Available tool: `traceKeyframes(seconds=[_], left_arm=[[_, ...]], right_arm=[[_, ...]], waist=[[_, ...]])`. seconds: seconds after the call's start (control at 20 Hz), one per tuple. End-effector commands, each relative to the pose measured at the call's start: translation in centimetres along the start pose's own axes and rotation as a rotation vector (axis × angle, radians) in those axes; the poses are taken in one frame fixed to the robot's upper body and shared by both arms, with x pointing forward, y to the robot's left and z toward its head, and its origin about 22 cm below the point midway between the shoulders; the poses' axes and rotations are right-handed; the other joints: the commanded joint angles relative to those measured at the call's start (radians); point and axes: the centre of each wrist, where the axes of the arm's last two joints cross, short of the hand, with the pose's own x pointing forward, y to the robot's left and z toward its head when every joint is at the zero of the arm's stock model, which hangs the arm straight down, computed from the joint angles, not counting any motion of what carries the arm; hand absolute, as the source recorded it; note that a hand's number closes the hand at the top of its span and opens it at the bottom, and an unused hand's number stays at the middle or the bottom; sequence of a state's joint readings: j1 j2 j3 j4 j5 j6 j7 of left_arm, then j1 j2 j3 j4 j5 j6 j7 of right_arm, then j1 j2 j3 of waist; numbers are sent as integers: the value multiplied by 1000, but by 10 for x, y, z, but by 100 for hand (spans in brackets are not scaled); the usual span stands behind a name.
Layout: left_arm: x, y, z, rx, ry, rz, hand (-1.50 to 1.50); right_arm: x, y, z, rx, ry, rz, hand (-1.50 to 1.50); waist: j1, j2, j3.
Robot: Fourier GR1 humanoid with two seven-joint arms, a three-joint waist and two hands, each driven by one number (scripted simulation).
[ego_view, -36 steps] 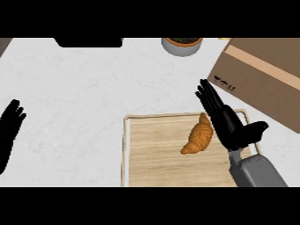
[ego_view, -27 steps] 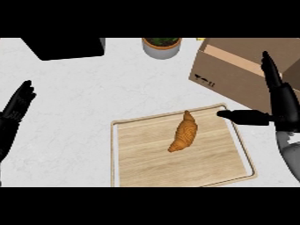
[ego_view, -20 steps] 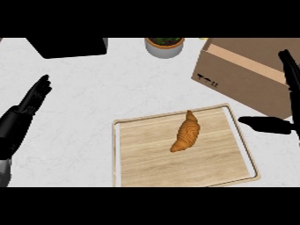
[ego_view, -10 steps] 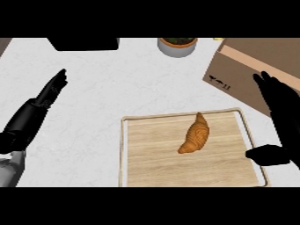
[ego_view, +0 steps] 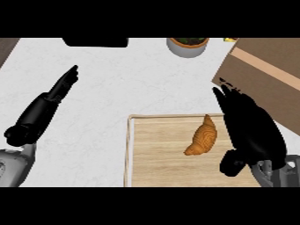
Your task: Pick the croissant from the tray and place it in the cardboard box
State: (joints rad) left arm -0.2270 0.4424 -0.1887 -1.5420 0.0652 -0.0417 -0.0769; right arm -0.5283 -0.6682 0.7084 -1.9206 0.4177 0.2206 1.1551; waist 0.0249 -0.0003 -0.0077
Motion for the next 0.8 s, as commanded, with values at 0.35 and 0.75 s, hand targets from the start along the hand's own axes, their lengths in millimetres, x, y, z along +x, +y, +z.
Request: traceKeyframes(seconds=[0.35, 0.75], left_arm=[[3, 1, -7, -10, -12, -2, 0], [-8, 6, 4, 22, 9, -10, 0]], right_arm=[[69, 15, -37, 167, 260, 106, -150], [89, 45, -49, 175, 308, 187, -150]], waist=[[-2, -2, 3], [-20, -9, 3]])
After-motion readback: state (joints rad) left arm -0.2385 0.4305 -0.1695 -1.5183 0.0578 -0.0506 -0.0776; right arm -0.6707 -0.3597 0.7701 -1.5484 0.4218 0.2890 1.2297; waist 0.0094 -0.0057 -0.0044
